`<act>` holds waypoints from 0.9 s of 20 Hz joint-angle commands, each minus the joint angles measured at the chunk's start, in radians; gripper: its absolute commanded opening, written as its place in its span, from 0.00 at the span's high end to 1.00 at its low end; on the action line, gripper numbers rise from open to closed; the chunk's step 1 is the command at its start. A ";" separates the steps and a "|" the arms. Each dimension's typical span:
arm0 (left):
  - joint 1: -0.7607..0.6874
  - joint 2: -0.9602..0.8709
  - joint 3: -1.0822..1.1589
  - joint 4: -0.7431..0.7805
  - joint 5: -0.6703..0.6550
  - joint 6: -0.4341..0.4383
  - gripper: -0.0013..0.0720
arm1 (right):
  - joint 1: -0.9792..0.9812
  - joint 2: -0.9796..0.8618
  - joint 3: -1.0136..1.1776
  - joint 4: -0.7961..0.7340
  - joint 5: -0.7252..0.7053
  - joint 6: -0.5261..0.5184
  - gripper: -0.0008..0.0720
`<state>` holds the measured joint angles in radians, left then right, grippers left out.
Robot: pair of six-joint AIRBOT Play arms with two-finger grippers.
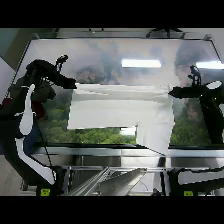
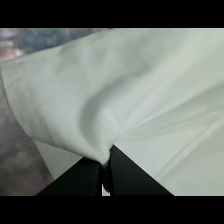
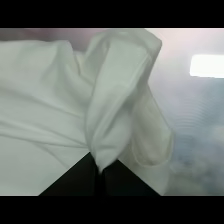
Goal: Fold the shirts.
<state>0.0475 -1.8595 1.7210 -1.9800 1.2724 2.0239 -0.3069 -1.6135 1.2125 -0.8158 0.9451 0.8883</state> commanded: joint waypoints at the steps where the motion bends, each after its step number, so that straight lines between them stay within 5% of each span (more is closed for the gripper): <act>1: -0.011 -0.001 -0.002 0.061 -0.017 -0.010 0.96 | 0.007 -0.017 -0.021 -0.014 -0.033 0.001 0.96; 14: -0.026 0.000 -0.106 0.042 -0.089 -0.010 0.96 | 0.042 -0.035 -0.019 -0.011 -0.130 0.011 0.92; 15: -0.026 0.000 -0.097 0.043 -0.068 -0.010 0.61 | 0.041 -0.024 -0.018 -0.012 -0.127 0.029 0.74; 16: -0.023 0.000 -0.081 0.043 -0.046 -0.019 0.05 | 0.040 -0.006 -0.018 -0.016 -0.126 0.040 0.61; 18: -0.005 0.000 -0.027 0.053 0.019 -0.082 0.02 | 0.039 0.052 -0.019 -0.086 -0.125 0.093 0.61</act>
<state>0.0303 -1.8603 1.6482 -1.9297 1.2217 1.9961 -0.2668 -1.6115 1.1931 -0.8459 0.8173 0.9257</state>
